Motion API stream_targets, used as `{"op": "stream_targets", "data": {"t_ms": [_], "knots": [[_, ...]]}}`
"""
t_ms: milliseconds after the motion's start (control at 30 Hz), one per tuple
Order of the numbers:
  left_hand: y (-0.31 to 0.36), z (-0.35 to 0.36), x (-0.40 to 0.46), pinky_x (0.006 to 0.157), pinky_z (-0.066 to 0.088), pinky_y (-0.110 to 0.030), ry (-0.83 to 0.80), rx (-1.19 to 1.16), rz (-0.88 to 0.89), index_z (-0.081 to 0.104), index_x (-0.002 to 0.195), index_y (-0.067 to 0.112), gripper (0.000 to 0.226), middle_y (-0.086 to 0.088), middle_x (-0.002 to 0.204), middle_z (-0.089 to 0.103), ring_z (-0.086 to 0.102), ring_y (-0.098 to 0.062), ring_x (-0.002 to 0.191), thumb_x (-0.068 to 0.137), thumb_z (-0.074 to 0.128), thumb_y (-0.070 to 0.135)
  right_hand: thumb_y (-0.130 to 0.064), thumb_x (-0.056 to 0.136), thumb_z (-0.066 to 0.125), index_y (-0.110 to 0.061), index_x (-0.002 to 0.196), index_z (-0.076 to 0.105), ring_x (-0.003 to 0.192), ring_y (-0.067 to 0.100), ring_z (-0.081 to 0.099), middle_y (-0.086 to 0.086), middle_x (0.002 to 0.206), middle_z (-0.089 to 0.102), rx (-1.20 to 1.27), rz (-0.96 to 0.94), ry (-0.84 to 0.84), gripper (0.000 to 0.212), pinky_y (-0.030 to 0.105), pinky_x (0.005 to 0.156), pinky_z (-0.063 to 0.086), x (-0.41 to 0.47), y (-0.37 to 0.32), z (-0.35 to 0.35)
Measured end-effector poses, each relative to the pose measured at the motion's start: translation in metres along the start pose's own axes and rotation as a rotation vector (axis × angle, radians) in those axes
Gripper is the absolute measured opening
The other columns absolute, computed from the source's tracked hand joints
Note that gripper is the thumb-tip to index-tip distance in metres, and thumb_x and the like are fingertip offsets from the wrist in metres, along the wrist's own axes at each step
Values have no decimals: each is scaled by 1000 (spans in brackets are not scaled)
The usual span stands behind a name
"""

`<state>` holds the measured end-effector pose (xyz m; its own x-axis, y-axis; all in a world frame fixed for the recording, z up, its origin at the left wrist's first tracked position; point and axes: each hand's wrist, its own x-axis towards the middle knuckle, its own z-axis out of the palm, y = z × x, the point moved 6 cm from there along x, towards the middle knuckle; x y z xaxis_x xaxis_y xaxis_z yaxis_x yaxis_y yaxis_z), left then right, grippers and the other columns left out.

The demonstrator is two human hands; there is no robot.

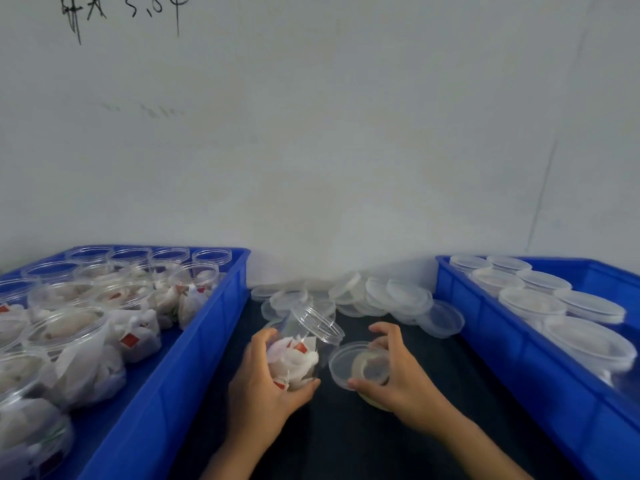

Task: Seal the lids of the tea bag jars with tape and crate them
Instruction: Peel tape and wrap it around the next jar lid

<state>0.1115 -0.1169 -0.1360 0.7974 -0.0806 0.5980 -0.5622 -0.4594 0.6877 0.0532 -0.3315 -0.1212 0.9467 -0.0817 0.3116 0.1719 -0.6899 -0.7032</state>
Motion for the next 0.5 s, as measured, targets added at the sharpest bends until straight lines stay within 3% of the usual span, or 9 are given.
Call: {"op": "stream_targets", "data": {"t_ms": [133, 200, 267, 333, 400, 500], "knots": [[11, -2, 0, 72, 39, -7, -41, 33, 95, 50, 126, 34, 92, 12, 121, 48, 54, -1, 96, 46, 94, 39, -42, 72, 81, -38, 129, 24, 107, 3, 53, -10, 118, 45, 108, 21, 35, 81, 15, 85, 45, -4, 1, 1], [14, -4, 0, 70, 40, -2, -58, 33, 132, 47, 126, 43, 93, 16, 123, 40, 52, 8, 98, 46, 94, 41, -30, 72, 84, -34, 130, 28, 103, 9, 58, -1, 118, 47, 217, 22, 87, 81, 26, 88, 51, -6, 3, 2], [14, -3, 1, 71, 41, 0, -111, 39, 161, 43, 126, 51, 94, 22, 123, 32, 46, 15, 107, 47, 93, 44, -21, 72, 85, -34, 129, 31, 99, 11, 63, 2, 119, 48, 367, 9, 130, 80, 26, 83, 54, -8, 3, 0], [14, 2, 0, 75, 40, 1, -177, 20, 167, 41, 126, 56, 93, 29, 125, 26, 38, 19, 115, 48, 92, 47, -30, 68, 85, -36, 130, 33, 100, 8, 64, -1, 122, 49, 478, 35, 179, 81, 28, 85, 55, -10, 7, -1], [15, 8, -2, 80, 36, 5, -223, -16, 158, 41, 125, 57, 92, 32, 128, 22, 33, 22, 117, 48, 91, 49, -43, 65, 80, -40, 129, 36, 106, 11, 63, -1, 124, 52, 534, 72, 207, 78, 39, 93, 53, -11, 10, -1], [16, 14, -1, 83, 32, 7, -276, -50, 148, 42, 127, 58, 94, 34, 125, 23, 32, 22, 117, 48, 92, 48, -40, 81, 71, -35, 129, 46, 108, 21, 63, 5, 121, 59, 666, 78, 155, 54, 50, 96, 51, -11, 10, 6]]}}
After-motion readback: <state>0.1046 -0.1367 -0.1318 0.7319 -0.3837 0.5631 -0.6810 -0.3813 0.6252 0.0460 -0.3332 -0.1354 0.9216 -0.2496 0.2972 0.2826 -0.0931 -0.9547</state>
